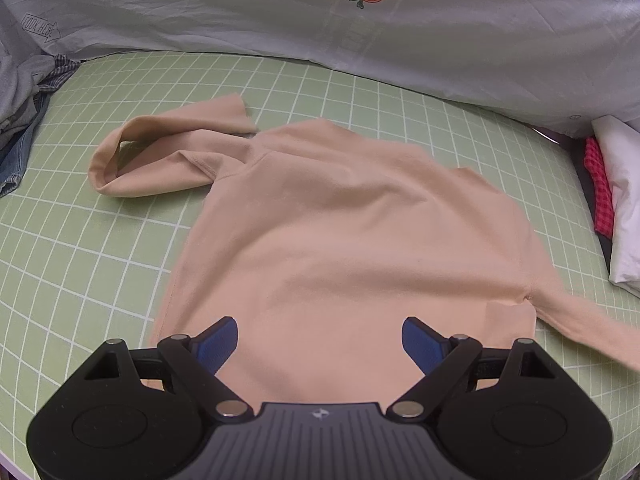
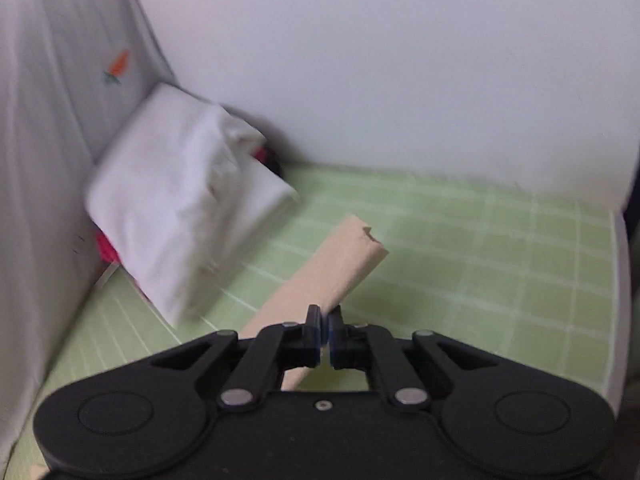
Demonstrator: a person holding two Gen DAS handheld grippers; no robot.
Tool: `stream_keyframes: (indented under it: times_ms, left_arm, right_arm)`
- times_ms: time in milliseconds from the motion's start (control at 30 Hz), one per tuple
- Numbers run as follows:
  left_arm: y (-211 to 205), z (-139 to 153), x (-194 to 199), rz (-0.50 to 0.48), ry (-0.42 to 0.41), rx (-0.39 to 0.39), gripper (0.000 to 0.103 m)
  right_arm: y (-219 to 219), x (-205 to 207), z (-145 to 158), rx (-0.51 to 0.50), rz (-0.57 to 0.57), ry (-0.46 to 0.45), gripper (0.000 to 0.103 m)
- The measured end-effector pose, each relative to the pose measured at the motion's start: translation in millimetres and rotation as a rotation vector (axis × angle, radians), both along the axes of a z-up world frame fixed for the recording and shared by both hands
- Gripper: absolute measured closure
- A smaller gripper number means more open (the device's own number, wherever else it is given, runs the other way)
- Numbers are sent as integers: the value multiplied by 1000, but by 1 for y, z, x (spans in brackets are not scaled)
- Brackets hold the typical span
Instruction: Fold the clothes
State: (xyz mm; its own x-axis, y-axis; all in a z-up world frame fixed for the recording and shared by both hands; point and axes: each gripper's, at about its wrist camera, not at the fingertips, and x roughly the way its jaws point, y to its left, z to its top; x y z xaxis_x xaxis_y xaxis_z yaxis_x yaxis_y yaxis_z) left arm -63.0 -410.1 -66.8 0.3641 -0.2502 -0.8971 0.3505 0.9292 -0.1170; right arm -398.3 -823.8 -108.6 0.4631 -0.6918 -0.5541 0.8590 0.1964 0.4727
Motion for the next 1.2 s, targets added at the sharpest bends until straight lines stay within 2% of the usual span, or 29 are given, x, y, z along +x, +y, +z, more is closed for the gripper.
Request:
stream_keyframes:
  times_ms: [267, 467, 633, 867, 1033, 1200]
  left_arm:
    - [3, 9, -14, -19, -30, -1, 14]
    - [13, 13, -38, 4, -47, -16, 14]
    - [28, 14, -69, 32, -64, -22, 14]
    - [67, 16, -110, 86, -64, -4, 14]
    - [92, 18, -123, 108, -70, -10, 14]
    - [128, 18, -121, 131, -67, -26, 14]
  right_arm:
    - [26, -36, -53, 156, -107, 105, 99]
    - [39, -41, -63, 180, -75, 158, 99]
    - [59, -48, -63, 134, 6, 215, 99]
    - [91, -57, -68, 145, 66, 233, 99]
    - [113, -60, -70, 161, 94, 228, 99]
    - [132, -57, -70, 183, 62, 217, 99]
